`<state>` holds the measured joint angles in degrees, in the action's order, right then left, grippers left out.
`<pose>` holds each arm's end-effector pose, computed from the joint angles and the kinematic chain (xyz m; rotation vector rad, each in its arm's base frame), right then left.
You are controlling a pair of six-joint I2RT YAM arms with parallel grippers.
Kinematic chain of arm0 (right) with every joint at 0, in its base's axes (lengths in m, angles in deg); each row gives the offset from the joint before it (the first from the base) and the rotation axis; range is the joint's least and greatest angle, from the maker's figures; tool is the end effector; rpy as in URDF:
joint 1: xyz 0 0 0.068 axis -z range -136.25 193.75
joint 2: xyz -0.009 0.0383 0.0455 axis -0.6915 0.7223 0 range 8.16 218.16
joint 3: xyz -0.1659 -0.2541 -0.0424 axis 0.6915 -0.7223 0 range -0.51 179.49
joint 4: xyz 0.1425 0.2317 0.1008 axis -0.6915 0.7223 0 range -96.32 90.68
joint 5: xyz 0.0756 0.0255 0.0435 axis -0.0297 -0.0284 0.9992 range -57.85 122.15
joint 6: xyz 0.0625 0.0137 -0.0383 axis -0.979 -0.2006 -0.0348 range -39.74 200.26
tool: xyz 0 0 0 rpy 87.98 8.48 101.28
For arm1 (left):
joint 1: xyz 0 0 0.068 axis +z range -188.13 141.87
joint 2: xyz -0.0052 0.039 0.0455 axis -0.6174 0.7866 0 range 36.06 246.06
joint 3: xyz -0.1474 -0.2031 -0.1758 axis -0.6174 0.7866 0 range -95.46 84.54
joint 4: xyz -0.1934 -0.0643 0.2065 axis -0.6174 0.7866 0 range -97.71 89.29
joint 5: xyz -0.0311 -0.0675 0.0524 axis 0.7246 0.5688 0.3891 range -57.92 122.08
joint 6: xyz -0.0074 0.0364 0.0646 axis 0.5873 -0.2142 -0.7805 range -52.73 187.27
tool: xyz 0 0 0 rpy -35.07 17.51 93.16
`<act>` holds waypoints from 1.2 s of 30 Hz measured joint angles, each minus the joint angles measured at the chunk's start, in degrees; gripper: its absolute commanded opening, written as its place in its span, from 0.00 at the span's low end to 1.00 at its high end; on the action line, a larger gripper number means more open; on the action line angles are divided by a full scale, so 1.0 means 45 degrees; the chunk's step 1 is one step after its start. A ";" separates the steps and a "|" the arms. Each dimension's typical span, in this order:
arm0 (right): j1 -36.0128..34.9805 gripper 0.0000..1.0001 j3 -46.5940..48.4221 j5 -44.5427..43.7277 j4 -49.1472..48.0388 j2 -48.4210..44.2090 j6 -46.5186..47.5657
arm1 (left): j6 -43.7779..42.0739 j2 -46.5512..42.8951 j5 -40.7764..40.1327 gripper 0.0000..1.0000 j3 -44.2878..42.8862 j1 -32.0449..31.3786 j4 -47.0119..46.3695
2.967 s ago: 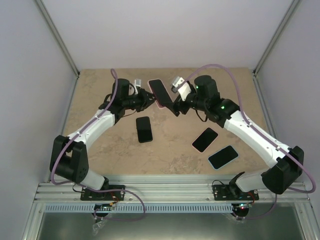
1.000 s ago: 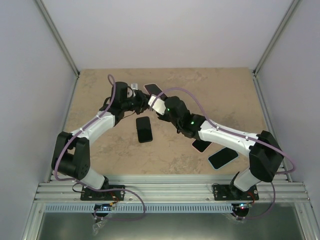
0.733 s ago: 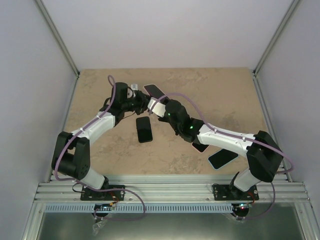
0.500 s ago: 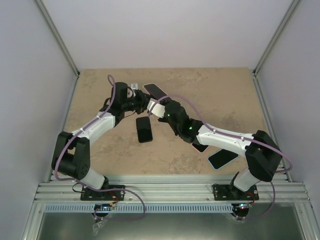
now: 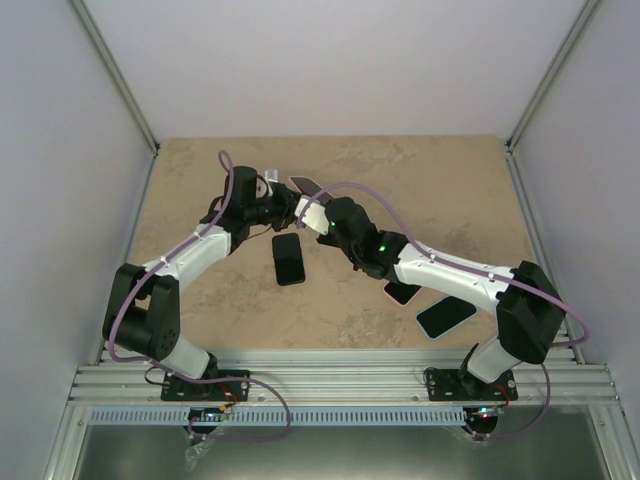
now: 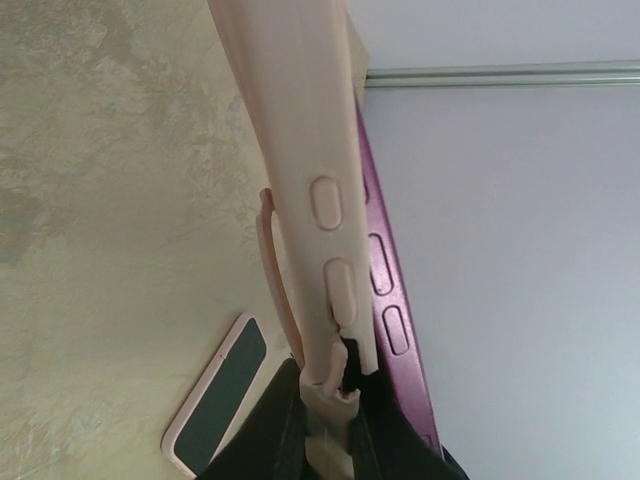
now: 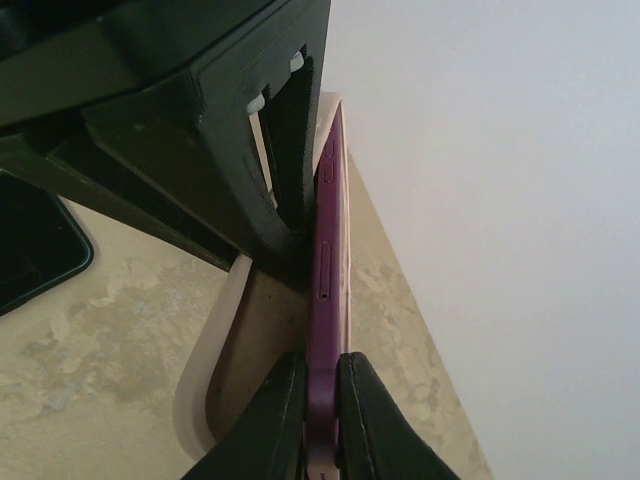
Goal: Take the phone out of the phone case
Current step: Remove the phone case from the phone.
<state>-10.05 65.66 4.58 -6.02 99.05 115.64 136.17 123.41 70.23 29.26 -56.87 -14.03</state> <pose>0.2697 0.3195 0.2966 -1.1469 1.5954 -0.2722 0.3497 -0.1594 0.2629 -0.5164 2.2676 -1.5553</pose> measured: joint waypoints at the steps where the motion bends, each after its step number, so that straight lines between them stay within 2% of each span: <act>1: 0.0000 0.00 0.0039 0.0039 0.0146 -0.0010 -0.0073 | -0.0039 0.0000 -0.0024 0.00 0.0000 -0.0005 0.0068; 11: 0.0340 0.01 0.0340 0.1001 0.1224 -0.0151 -0.1039 | -0.0699 0.0015 -0.0442 0.00 -0.0185 -0.0189 0.0792; 24: 0.1661 0.01 0.0942 0.3701 0.2676 -0.0520 -0.2880 | -0.1423 0.0068 -0.0840 0.00 -0.0607 -0.0447 0.1253; 33: 0.1919 0.00 0.0942 0.3638 0.2759 -0.0845 -0.2846 | -0.1909 0.0073 -0.0937 0.00 -0.0631 -0.0481 0.1511; 36: 0.2040 0.00 0.0947 0.3225 0.2492 -0.1093 -0.2803 | -0.2103 0.0117 -0.1520 0.00 -0.0539 -0.0364 0.1894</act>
<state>-0.87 69.92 19.09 5.19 94.14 103.03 126.71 123.94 63.39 26.83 -58.51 -5.51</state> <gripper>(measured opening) 0.072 0.078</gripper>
